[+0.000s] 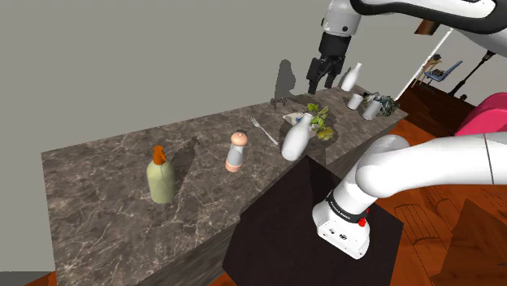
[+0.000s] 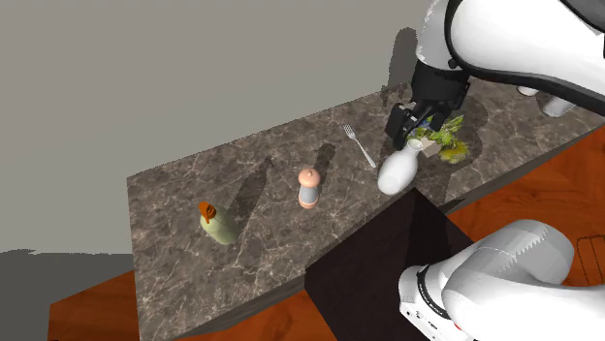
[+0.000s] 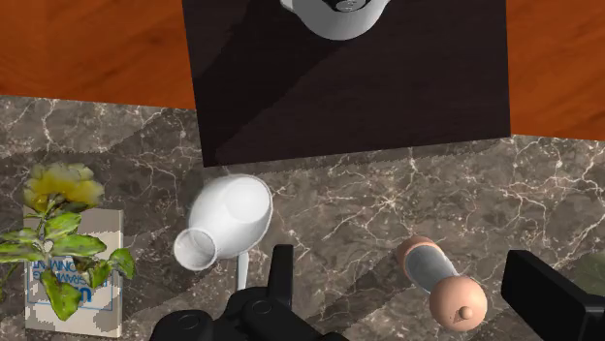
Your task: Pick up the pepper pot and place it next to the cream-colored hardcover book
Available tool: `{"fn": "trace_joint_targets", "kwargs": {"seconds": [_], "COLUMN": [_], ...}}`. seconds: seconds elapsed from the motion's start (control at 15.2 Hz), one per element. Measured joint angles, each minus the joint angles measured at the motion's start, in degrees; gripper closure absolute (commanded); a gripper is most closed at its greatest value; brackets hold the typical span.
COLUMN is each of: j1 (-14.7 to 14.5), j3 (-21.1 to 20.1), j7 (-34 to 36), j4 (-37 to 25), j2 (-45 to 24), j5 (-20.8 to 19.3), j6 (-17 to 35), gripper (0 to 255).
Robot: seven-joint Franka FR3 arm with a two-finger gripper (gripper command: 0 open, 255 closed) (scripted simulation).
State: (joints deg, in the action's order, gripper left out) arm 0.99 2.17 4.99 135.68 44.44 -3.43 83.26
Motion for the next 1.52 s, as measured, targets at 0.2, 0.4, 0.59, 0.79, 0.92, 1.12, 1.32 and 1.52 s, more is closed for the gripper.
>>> {"fn": "trace_joint_targets", "kwargs": {"seconds": [0.2,0.4,0.59,0.79,0.92,1.12,1.32,1.52], "j1": [-0.35,-1.01,-1.75,-2.48,-2.99,-3.66,-4.19,-4.75], "j3": [-0.58,-1.49,-2.61,-3.69,-4.47,-5.52,-6.37,-7.24], "j7": [0.70,1.83,3.09,4.27,5.10,6.22,7.14,8.23], "j4": [0.72,2.67,3.15,2.90,2.15,1.56,0.15,-2.80], "j2": [-1.46,-4.86,-9.92,-15.28,-19.41,-24.85,-30.62,-37.60], "j5": [0.59,1.55,2.60,3.50,4.05,4.69,5.02,5.11], "j6": [1.97,6.99,12.21,17.01,20.25,24.78,28.91,32.67], "gripper": [0,0,0,0,0,0,0,0]}}
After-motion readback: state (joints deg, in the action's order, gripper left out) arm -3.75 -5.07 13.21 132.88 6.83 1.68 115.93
